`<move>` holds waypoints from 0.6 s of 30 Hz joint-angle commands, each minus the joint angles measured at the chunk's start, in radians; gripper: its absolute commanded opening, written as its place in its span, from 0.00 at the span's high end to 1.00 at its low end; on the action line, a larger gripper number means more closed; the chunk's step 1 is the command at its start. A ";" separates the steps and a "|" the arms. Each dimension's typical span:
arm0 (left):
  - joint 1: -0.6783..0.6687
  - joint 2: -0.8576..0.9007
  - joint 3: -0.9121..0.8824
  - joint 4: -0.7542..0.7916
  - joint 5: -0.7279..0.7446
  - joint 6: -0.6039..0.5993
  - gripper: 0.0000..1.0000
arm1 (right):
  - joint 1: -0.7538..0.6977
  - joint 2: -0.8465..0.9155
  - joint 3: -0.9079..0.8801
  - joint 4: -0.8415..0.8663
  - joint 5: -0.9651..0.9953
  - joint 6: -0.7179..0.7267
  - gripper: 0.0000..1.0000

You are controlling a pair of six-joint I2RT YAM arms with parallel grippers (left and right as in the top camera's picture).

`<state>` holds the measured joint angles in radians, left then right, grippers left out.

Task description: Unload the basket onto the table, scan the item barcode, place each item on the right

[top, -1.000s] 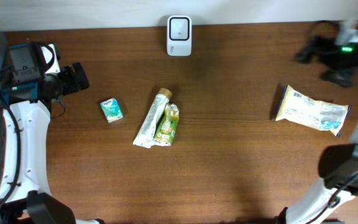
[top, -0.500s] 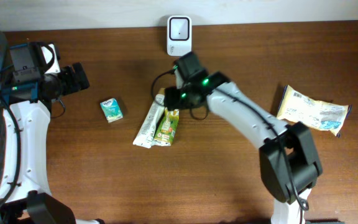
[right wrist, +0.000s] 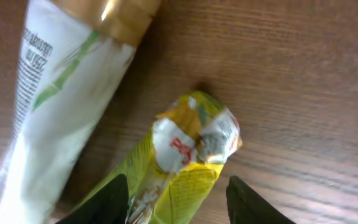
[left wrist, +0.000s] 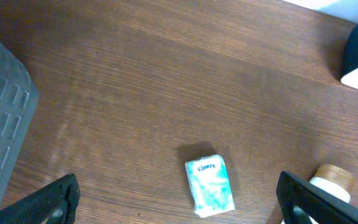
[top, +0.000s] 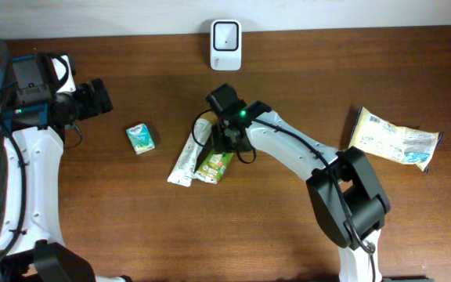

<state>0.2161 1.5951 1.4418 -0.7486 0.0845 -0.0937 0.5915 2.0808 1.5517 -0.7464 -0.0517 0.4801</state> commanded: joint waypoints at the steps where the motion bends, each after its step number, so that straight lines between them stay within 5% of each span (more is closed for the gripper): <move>1: 0.001 -0.002 0.000 0.003 -0.003 0.013 0.01 | -0.077 0.002 0.039 -0.072 -0.009 -0.198 0.49; 8: 0.001 -0.002 0.000 0.003 -0.003 0.013 0.01 | -0.253 0.002 0.077 -0.117 -0.177 -0.439 0.49; 11: 0.001 -0.002 0.000 0.003 -0.003 0.013 0.01 | -0.245 0.002 0.083 -0.102 -0.314 -0.586 0.40; 14: 0.001 -0.002 0.000 0.003 -0.003 0.013 0.01 | -0.231 0.002 0.104 -0.071 -0.315 -0.534 0.39; 18: 0.001 -0.002 0.000 0.003 -0.003 0.013 0.01 | -0.184 0.004 0.101 -0.038 -0.227 -0.234 0.44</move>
<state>0.2161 1.5951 1.4418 -0.7490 0.0845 -0.0937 0.3721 2.0808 1.6325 -0.7830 -0.3298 0.0555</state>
